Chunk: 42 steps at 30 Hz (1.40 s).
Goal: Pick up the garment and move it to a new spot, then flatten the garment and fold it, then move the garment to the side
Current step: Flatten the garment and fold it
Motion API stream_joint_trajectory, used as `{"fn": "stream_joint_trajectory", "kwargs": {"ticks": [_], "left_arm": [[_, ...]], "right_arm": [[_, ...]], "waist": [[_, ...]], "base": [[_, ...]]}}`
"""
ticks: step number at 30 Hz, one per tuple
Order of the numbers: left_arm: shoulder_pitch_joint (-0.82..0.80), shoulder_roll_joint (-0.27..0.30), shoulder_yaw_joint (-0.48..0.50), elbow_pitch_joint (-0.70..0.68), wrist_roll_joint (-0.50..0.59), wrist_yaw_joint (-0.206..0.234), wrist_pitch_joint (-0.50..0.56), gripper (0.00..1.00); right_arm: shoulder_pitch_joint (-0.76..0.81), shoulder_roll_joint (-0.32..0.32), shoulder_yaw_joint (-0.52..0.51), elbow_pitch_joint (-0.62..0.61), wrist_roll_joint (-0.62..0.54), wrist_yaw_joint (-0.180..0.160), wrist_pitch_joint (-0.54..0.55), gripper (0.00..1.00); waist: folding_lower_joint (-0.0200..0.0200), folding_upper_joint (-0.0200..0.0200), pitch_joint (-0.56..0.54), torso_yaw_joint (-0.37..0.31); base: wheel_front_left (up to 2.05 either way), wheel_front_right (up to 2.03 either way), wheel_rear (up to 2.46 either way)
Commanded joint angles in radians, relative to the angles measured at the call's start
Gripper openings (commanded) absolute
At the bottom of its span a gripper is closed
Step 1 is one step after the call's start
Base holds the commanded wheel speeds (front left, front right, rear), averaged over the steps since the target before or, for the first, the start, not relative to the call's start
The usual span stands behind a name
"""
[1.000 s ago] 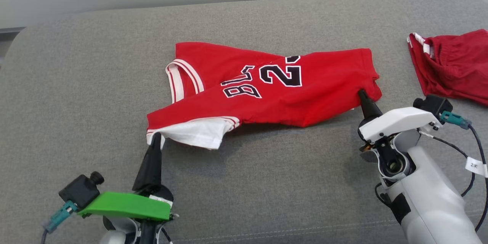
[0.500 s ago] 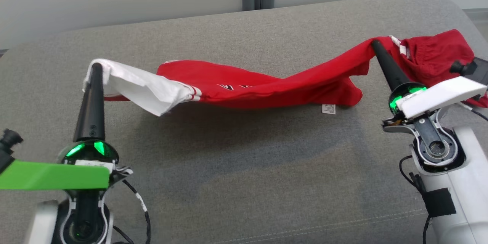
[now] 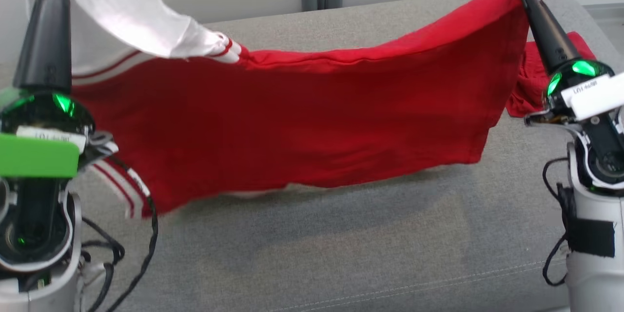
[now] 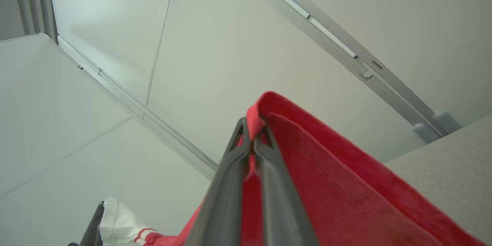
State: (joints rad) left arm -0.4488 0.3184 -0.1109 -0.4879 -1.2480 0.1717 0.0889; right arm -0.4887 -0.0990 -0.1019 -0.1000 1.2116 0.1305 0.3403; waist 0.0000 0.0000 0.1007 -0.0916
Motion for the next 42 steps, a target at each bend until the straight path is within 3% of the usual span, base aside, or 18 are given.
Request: {"fn": "stream_joint_trajectory", "kwargs": {"ticks": [1,6,10,13,14,20,26,31,35,42], "left_arm": [[-0.04,0.008,-0.007,0.007,0.003,0.007,0.013,0.0],[-0.183,0.017,-0.022,0.106,0.0,0.046,0.064,0.0],[-0.317,0.041,-0.049,0.25,0.043,0.06,0.098,0.0],[-0.45,0.049,-0.071,0.375,0.079,0.057,0.107,0.0],[-0.45,0.049,-0.071,0.375,0.079,0.057,0.107,0.0],[-0.741,0.034,-0.1,0.67,0.169,0.037,0.064,0.0],[-1.01,-0.023,-0.126,0.93,0.242,-0.025,-0.06,0.0],[-1.177,-0.079,-0.123,1.04,0.279,-0.138,-0.227,0.0],[-1.182,-0.104,-0.142,1.124,0.28,-0.224,-0.275,0.0],[-1.098,-0.127,-0.177,1.184,0.252,-0.289,-0.293,0.0]], "right_arm": [[-0.027,0.008,-0.016,-0.003,-0.02,0.0,0.016,0.0],[-0.144,0.04,-0.048,0.058,-0.122,0.0,0.097,0.0],[-0.3,0.046,-0.07,0.186,-0.207,0.0,0.121,0.0],[-0.455,0.048,-0.069,0.335,-0.247,0.0,0.084,0.0],[-0.455,0.048,-0.069,0.335,-0.247,0.0,0.084,0.0],[-0.805,0.047,-0.07,0.703,-0.403,0.0,-0.07,0.0],[-1.117,0.047,-0.12,0.956,-0.594,0.0,-0.263,0.0],[-1.255,0.042,-0.112,1.014,-0.642,0.0,-0.386,0.0],[-1.25,0.031,-0.081,1.038,-0.631,0.0,-0.431,0.0],[-1.145,0.006,-0.001,1.071,-0.579,0.0,-0.448,0.0]], "waist": [[0.0,0.0,0.013,0.001],[0.0,0.0,0.062,0.0],[0.0,0.0,0.124,-0.003],[0.0,0.0,0.177,-0.002],[0.0,0.0,0.177,-0.002],[0.0,0.0,0.263,0.005],[0.0,0.0,0.33,0.059],[0.0,0.0,0.409,0.1],[0.0,0.0,0.467,0.127],[0.0,0.0,0.526,0.152]], "base": [[0.0,0.0,0.0],[0.0,0.0,0.0],[0.0,0.0,0.0],[0.0,0.0,0.0],[0.0,0.0,0.0],[0.0,0.0,0.0],[0.0,0.0,0.0],[0.0,0.0,0.0],[0.0,0.0,0.0],[0.0,0.0,0.0]]}}
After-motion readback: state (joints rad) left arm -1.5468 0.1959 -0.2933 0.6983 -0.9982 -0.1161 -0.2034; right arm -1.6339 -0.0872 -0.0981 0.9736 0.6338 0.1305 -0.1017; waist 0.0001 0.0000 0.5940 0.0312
